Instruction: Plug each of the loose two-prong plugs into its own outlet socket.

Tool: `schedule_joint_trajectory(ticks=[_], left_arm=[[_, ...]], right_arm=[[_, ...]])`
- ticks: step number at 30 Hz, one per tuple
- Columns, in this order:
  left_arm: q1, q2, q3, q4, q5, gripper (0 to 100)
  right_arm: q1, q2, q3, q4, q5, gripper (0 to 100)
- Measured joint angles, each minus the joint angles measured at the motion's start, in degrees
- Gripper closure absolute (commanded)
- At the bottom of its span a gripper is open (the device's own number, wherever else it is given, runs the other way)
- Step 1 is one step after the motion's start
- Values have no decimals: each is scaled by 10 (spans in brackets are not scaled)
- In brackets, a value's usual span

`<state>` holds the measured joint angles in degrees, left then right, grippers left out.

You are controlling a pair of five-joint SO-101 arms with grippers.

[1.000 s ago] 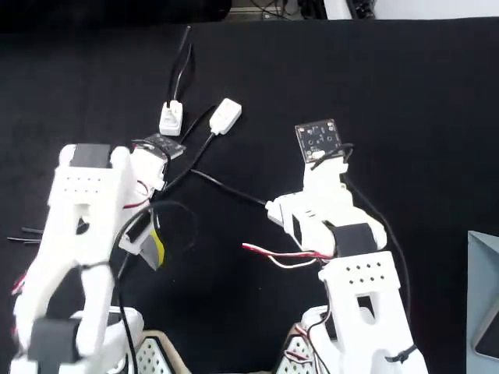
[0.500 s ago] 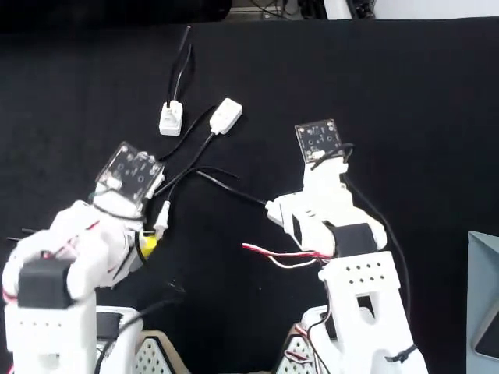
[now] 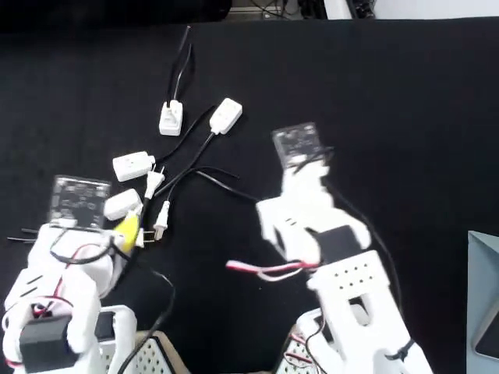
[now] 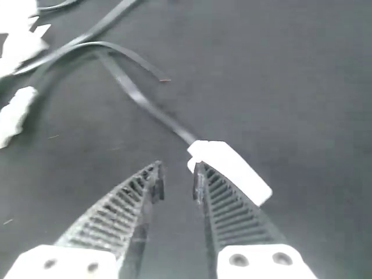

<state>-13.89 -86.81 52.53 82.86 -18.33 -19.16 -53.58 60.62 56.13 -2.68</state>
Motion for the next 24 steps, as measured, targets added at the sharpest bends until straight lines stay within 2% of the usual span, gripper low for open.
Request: schedule_joint_trajectory(ticks=[6,12,19,24], left_arm=[[-128,-24,106,-113,93,743],[-163,-33,182,-164,184,743],[-165,-76,221,-165,200,743],[-221,-141,257,-165,200,743]], right_arm=[[-133,50,-49,0,-65,899],[-229,204,-163,0,-152,899],[-275,419,-318,0,-239,899],[-282,542,-404,0,-272,900]])
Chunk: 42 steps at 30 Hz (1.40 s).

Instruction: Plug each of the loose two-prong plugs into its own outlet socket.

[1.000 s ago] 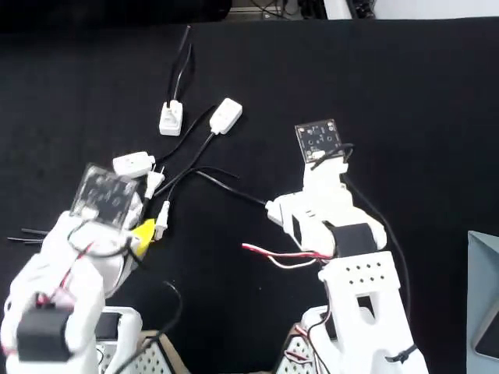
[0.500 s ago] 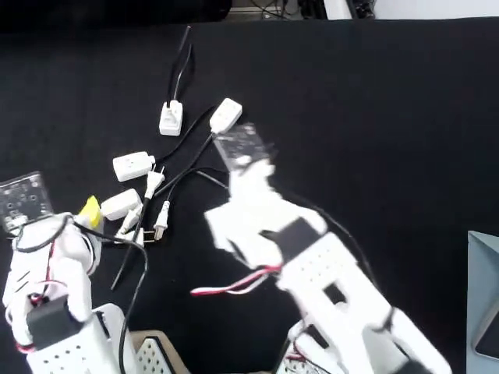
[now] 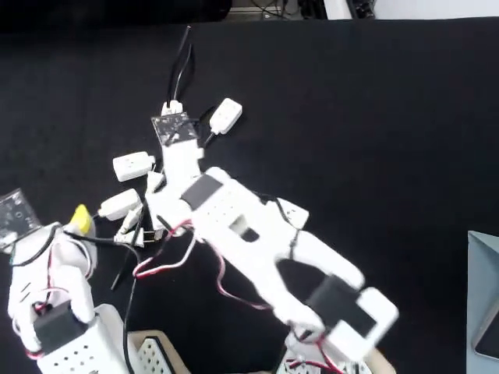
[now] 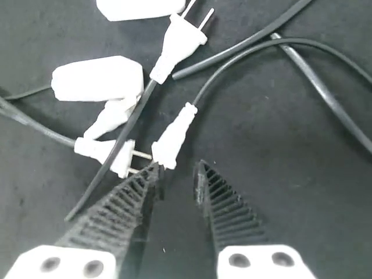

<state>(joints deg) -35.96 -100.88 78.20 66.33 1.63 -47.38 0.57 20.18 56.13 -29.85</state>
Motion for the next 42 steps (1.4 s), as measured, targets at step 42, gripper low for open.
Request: schedule_joint_trajectory(ticks=[42], left_arm=[[-25,-30,20,0,0,743]], right_arm=[[-25,241,-168,25,-58,986]])
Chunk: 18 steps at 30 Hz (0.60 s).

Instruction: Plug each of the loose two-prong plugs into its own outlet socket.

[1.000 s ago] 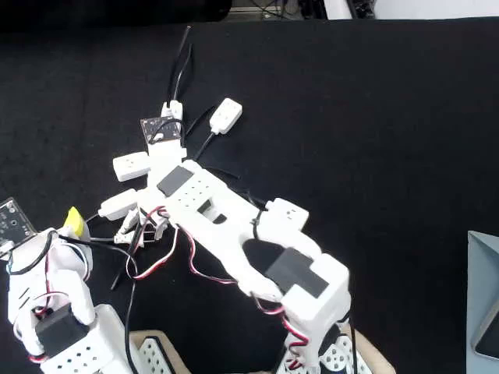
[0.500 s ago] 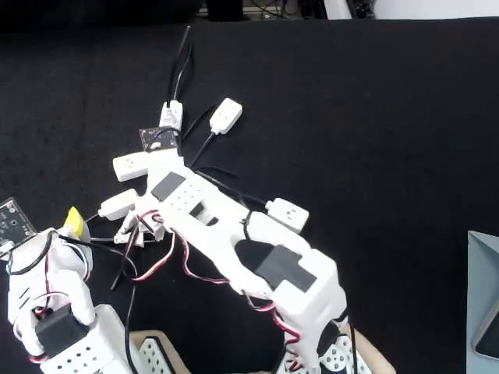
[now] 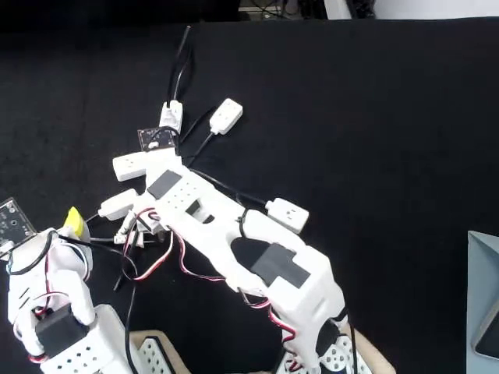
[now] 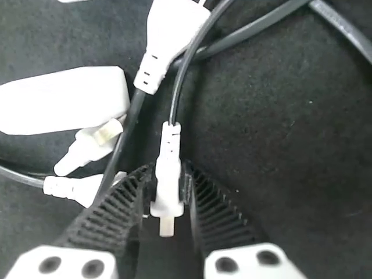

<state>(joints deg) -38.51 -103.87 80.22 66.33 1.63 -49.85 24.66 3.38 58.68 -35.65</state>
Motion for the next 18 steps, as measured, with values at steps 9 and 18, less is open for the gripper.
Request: schedule_joint_trajectory(ticks=[9,18], left_arm=[[0,0,0,0,0,743],[79,0,-6,-4,0,741]], right_arm=[[13,-127,10,97,79,986],[69,-440,179,111,191,987]])
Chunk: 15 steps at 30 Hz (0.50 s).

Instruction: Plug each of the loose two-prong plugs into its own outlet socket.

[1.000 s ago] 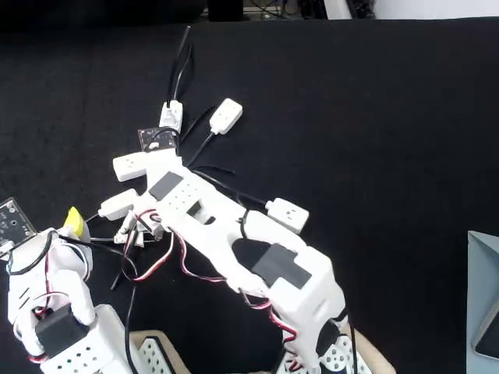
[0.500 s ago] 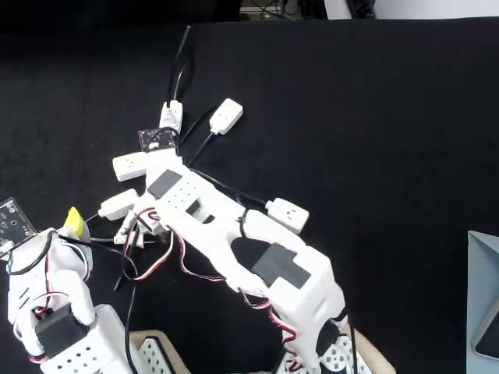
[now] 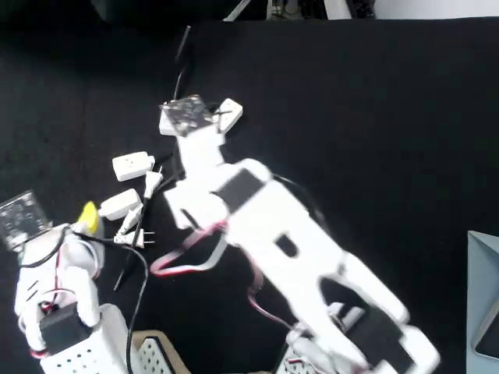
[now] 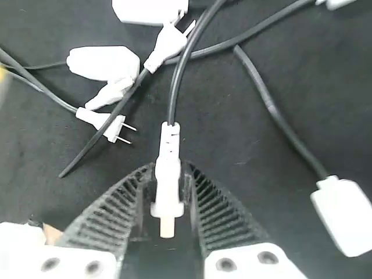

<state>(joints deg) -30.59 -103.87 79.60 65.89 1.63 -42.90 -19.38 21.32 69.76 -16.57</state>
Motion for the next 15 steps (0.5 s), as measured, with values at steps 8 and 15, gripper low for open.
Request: schedule_joint_trajectory(ticks=[8,15], left_arm=[[163,0,-1,-128,25,742],[277,0,33,-226,51,744]], right_arm=[[10,-297,156,0,137,986],[-30,-432,262,-44,193,986]])
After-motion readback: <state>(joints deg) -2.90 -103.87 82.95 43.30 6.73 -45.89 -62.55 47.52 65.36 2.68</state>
